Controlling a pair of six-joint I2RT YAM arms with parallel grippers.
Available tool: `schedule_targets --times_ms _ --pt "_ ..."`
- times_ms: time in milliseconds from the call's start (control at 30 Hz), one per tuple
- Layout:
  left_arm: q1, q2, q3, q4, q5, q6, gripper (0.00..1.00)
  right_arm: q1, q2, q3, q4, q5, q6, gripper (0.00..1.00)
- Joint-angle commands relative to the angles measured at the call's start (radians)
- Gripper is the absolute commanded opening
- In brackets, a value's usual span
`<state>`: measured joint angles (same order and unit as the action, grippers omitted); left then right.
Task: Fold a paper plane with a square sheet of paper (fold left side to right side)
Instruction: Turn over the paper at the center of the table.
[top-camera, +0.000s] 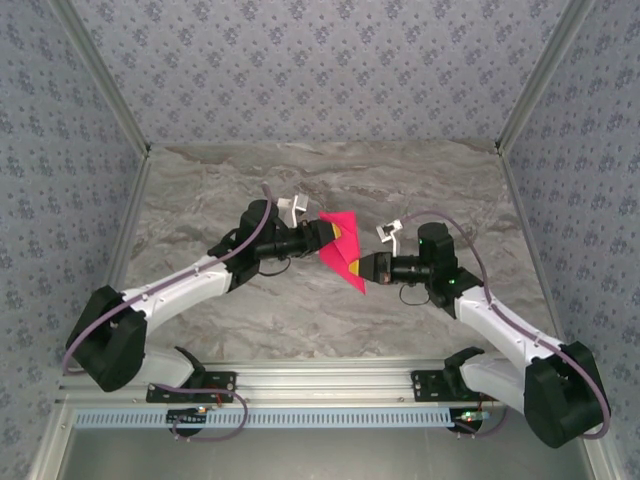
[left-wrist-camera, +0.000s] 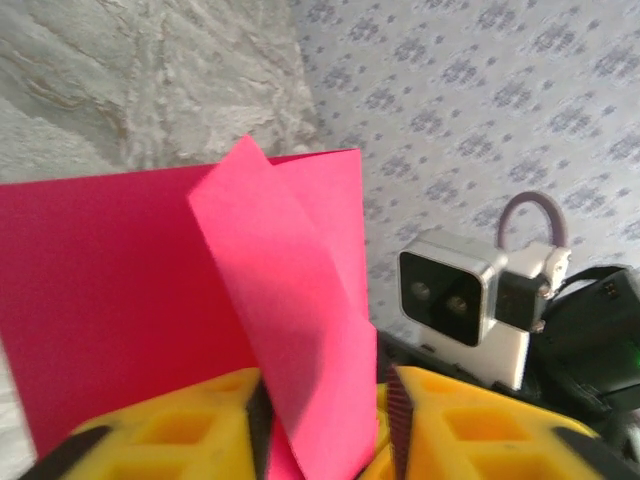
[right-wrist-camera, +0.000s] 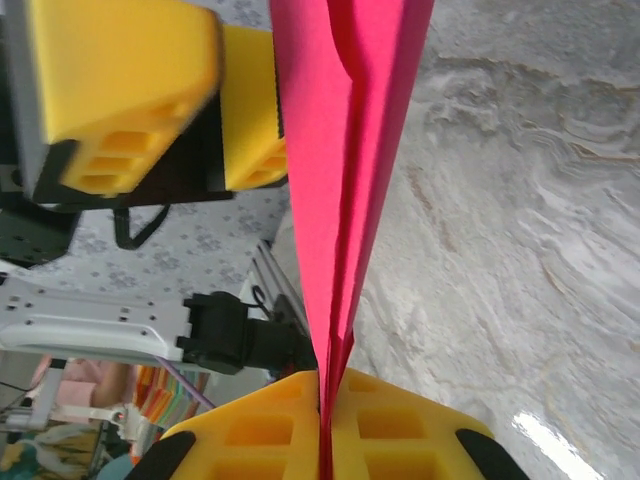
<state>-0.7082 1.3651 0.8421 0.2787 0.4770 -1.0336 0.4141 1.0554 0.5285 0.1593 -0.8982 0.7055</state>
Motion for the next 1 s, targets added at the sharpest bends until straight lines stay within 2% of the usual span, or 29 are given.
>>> schedule_targets --times_ms 0,100,233,333,467,533,633,833,967 --pt "0.009 -0.083 0.009 -0.147 -0.067 0.081 0.53 0.016 -0.027 0.067 -0.187 0.067 -0.137 0.09" --pt "0.017 -0.159 0.015 -0.29 -0.154 0.142 0.64 0.032 -0.041 0.112 -0.344 0.152 -0.237 0.08" --pt "0.018 -0.262 0.03 -0.515 -0.314 0.22 0.68 0.077 -0.052 0.191 -0.543 0.338 -0.361 0.07" --pt "0.018 -0.341 0.029 -0.644 -0.431 0.245 0.69 0.17 -0.036 0.277 -0.72 0.604 -0.44 0.07" --pt "0.019 -0.432 0.018 -0.756 -0.558 0.254 0.7 0.314 0.035 0.385 -0.891 1.015 -0.441 0.07" --pt "0.019 -0.474 0.01 -0.797 -0.616 0.249 0.7 0.382 0.103 0.444 -0.973 1.219 -0.426 0.07" --pt "0.022 -0.522 0.0 -0.828 -0.66 0.241 0.71 0.459 0.236 0.519 -1.083 1.454 -0.395 0.07" --pt "0.029 -0.569 -0.013 -0.864 -0.702 0.227 0.72 0.585 0.587 0.69 -1.292 1.78 -0.284 0.06" --pt "0.036 -0.583 -0.02 -0.871 -0.703 0.226 0.73 0.645 0.819 0.8 -1.422 1.908 -0.209 0.06"
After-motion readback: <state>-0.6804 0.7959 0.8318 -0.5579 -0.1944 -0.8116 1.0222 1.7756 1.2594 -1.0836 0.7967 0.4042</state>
